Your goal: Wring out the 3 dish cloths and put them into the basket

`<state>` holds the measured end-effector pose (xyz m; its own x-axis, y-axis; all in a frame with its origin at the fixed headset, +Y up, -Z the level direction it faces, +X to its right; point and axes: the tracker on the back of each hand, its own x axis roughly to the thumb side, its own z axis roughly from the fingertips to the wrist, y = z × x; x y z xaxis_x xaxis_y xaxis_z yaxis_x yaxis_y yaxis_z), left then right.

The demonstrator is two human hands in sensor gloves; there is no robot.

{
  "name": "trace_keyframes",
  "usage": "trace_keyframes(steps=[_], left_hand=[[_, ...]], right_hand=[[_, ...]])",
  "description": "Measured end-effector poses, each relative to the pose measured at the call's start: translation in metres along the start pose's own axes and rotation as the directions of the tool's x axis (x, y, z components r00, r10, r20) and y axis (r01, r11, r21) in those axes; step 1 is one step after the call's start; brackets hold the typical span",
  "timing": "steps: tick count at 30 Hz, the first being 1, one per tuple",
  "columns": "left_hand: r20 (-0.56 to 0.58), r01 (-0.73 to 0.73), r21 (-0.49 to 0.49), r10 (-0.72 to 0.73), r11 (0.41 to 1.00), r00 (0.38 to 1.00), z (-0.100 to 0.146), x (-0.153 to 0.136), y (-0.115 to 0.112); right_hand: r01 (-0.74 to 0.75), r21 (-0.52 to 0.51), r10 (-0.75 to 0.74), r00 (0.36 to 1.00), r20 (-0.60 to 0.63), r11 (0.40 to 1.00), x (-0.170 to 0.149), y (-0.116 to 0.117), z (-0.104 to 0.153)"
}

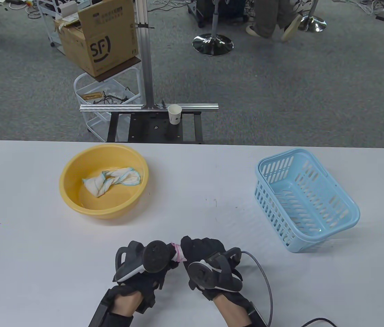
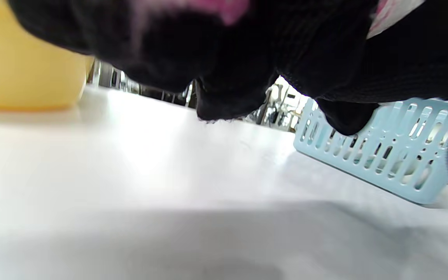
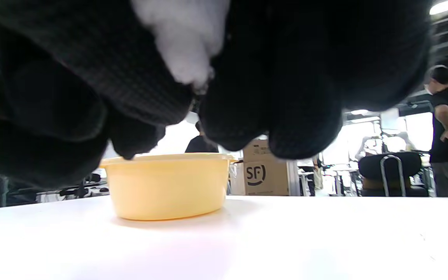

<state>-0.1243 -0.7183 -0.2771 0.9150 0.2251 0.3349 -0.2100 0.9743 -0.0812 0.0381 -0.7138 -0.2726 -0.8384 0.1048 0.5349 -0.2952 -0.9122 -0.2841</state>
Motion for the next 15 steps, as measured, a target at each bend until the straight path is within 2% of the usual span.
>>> trace_keyframes(steps=[4,7,15], left_hand=[[0.021,0.097,0.095,-0.100,0.991,0.995,0.001,0.004,-0.001],[0.036,0.118,0.133,-0.124,0.984,0.992,0.003,0.006,-0.002],[0.072,0.182,0.175,-0.197,0.968,0.978,0.004,0.011,-0.004]], right_hand=[[0.093,0.067,-0.085,0.991,-0.108,0.993,-0.003,0.003,0.000],[0.184,0.104,-0.166,0.972,-0.164,0.977,-0.007,0.005,0.000],[0.438,0.208,-0.356,0.871,-0.338,0.875,-0.021,0.018,0.001]])
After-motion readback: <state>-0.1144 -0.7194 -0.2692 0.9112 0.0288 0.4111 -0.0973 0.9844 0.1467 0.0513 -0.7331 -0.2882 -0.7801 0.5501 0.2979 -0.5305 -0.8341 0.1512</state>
